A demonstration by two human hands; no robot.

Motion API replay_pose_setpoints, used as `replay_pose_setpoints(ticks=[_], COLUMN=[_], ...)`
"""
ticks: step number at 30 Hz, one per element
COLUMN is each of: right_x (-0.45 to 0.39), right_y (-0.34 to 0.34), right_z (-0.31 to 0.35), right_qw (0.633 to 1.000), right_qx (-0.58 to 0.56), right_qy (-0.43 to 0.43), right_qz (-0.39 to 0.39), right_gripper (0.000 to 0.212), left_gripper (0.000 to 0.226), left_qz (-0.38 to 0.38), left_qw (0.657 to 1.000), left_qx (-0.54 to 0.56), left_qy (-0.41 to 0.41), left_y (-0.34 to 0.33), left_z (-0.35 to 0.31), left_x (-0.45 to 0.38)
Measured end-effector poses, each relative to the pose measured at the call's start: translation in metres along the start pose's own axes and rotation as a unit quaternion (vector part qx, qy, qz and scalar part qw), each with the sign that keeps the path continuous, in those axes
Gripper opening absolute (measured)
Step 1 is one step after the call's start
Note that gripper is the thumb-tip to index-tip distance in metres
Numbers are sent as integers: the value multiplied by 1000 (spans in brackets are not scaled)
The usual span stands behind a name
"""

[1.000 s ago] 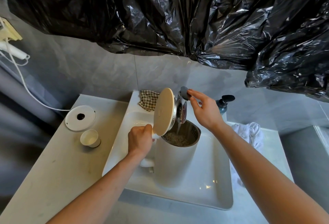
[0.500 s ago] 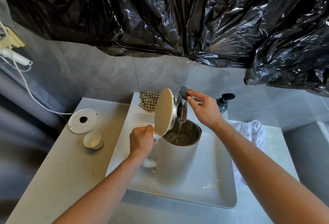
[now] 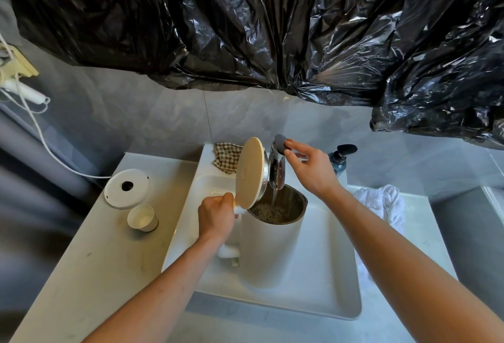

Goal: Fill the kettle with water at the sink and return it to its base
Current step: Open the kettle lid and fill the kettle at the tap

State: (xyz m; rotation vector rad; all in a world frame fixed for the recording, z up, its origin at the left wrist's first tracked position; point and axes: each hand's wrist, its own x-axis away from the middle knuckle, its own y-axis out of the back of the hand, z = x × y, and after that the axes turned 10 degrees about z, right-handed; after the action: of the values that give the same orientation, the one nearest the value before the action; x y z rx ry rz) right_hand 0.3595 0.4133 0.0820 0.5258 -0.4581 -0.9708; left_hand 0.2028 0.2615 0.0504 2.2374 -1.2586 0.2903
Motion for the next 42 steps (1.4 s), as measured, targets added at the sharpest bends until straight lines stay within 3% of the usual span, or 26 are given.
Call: replay_pose_setpoints(ticks=[42], right_x=[-2], right_y=[-4], right_z=[-9], right_qw=[1000], right_qx=[-3], right_qy=[15], right_qz=[-15], right_gripper=[38], left_gripper=[41], left_qz=[3], left_qw=[1000], left_qx=[-23], left_qy=[-5], left_y=[0], left_z=[1], left_x=[-2])
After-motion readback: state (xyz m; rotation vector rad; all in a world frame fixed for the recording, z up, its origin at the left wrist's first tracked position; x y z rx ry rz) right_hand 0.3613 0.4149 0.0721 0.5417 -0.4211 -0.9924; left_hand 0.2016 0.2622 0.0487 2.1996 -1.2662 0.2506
